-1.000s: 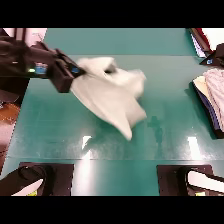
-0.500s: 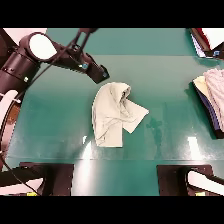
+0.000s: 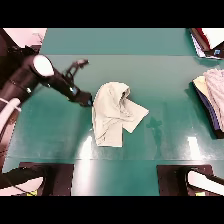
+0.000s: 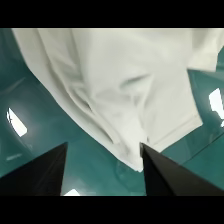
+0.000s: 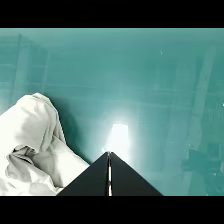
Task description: Fold the shirts.
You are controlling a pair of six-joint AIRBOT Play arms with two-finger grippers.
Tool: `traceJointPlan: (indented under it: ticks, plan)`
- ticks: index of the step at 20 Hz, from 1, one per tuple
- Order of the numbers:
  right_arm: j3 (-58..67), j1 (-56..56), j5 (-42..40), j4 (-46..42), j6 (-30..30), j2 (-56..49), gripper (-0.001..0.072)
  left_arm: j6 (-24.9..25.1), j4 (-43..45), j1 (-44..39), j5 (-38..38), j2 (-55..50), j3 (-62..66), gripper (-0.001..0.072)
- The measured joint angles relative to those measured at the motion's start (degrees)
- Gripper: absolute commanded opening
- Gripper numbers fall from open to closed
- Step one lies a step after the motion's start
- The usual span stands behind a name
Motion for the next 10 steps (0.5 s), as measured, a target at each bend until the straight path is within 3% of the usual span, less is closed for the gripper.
traceJointPlan:
  ticks: [6, 7, 8, 9, 10]
  plan:
    - [0.00, 0.00, 0.02, 0.02, 0.00, 0.00, 0.0019, -3.93, -0.48, -7.67, 13.73, 1.33, -15.96, 0.0534]
    - [0.00, 0.00, 0.07, 0.02, 0.00, 0.02, 0.0019, -4.31, -1.03, -8.09, 15.23, 1.44, -16.70, 0.0452]
    - [0.00, 0.00, 0.17, 0.02, 0.00, 0.02, 0.0019, -4.66, -1.51, -8.44, 17.00, 1.46, -17.33, 0.0189]
    - [0.00, 0.04, 0.37, 0.00, 0.00, 0.02, 0.0019, -4.79, -1.88, -8.68, 18.01, 1.49, -17.75, 0.0032]
    - [0.00, 0.04, 0.59, 0.04, 0.00, 0.02, 0.0019, -4.98, -2.36, -8.92, 19.10, 1.53, -18.03, 0.0023]
